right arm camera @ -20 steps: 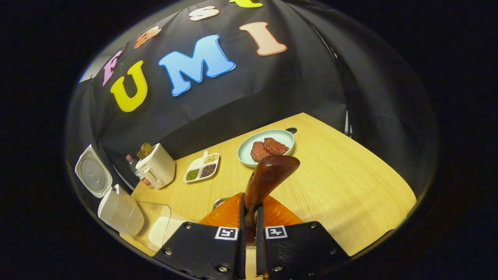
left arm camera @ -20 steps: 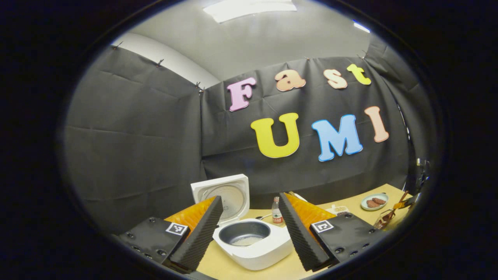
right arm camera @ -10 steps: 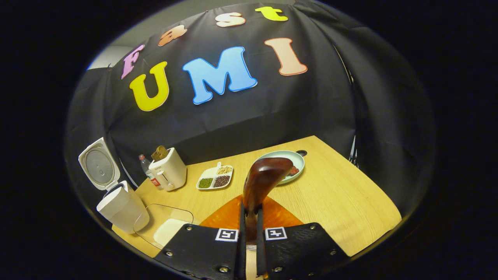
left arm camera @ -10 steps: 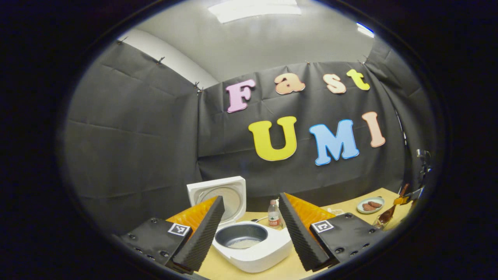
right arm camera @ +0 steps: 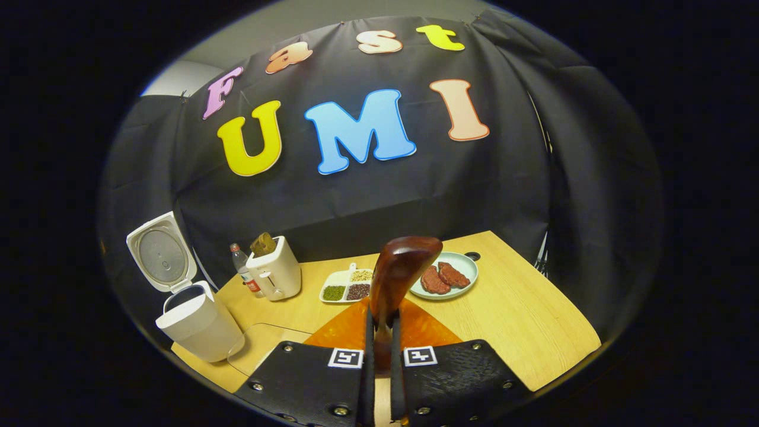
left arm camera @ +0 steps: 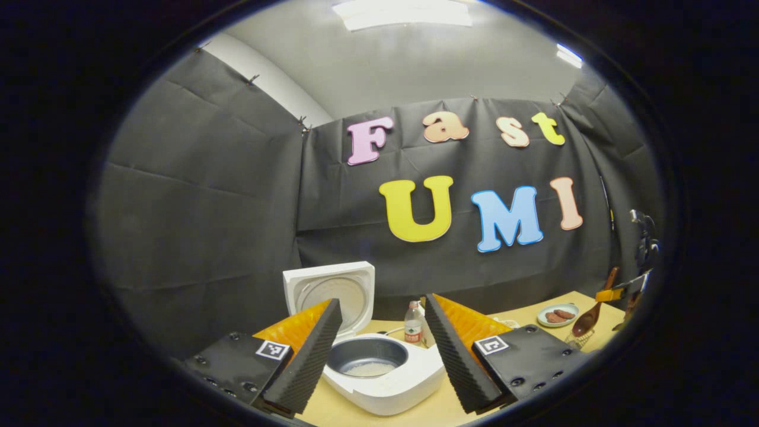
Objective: Close the left gripper, press the button to open the rice cooker; take a wooden spoon from the chopstick holder with the right hand, scoop a spoonful of rice and pour it into the rice cooker, then put the wooden spoon back into the chopstick holder.
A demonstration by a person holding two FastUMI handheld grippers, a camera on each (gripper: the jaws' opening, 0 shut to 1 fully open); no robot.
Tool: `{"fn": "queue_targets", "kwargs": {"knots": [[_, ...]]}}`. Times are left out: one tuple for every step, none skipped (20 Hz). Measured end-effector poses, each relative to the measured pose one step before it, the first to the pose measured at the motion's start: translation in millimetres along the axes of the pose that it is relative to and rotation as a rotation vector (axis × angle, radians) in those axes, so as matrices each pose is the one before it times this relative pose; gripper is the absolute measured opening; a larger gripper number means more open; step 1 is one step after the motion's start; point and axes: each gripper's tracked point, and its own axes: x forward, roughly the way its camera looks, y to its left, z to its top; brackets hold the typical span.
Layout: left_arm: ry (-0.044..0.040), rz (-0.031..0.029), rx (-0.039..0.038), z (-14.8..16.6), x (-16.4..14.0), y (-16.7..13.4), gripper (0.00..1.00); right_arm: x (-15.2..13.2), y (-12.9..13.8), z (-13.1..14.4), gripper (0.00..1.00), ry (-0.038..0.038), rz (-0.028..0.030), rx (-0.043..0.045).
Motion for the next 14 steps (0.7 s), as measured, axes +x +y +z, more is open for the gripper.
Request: {"fn": "queue_targets", "kwargs": {"knots": [[0.00181,-0.00163,-0.00436,-1.48,0.48,4.62,0.97,-0.75,9.31,1.5,0.11,-0.00433,0.01145,0.00633],[0.00239,-0.00088,-0.00326,-1.76,0.19,3.44,0.97,-0.59,10.03,-0.51,0.11,0.00083,0.00959,0.00687],[0.00118,0.0,-0.0016,-2.78,0.29,4.47,0.97,0.38,11.69,0.78,0.11,-0.00405,0.01609,0.00746],[0.00166,-0.00109,-0.00108,-1.66,1.11,4.53,0.97,1.56,11.59,-1.51,0.11,-0.00251,0.01931,0.00737],[0.00309,-0.00031,0.00059,-1.26,0.38,3.03,0.97,1.06,11.86,-2.06,0.11,0.00162,0.02024,0.00297],[0.00321,0.00056,0.00146,-1.12,0.42,3.73,0.97,2.29,9.81,-5.03,0.11,0.00355,0.0143,-0.00281],[0.00042,-0.00081,0.0015,-1.65,-0.35,3.39,0.97,2.58,8.37,-5.19,0.11,0.00651,0.00764,-0.00607],[-0.00133,-0.0007,0.0017,0.9,0.06,4.25,0.97,3.15,6.71,-6.1,0.11,0.00494,0.00476,-0.00936],[-0.00255,-0.00033,0.00257,0.0,-0.3,3.58,0.97,3.56,6.6,-7.92,0.11,0.01248,0.00481,-0.00852],[-0.00036,0.00039,0.00381,-0.11,0.18,3.9,0.97,3.12,5.64,-8.88,0.11,0.01268,0.00318,-0.00885],[-0.00274,0.00141,0.00327,-0.05,-0.13,4.11,0.97,2.97,3.78,-7.85,0.1,0.00949,-0.00274,-0.01146],[-0.0007,0.00115,0.00315,0.12,-0.27,4.76,0.98,3.56,0.58,-8.31,0.11,0.01001,-0.01333,-0.01929],[0.00214,0.00336,0.00288,-1.77,-0.76,4.7,0.94,2.85,0.24,-7.95,0.11,0.00676,-0.01748,-0.0242],[0.00308,0.00424,0.00207,-2.21,0.19,4.96,0.94,3.68,0.97,-7.99,0.11,0.00358,-0.01764,-0.03058]]}}
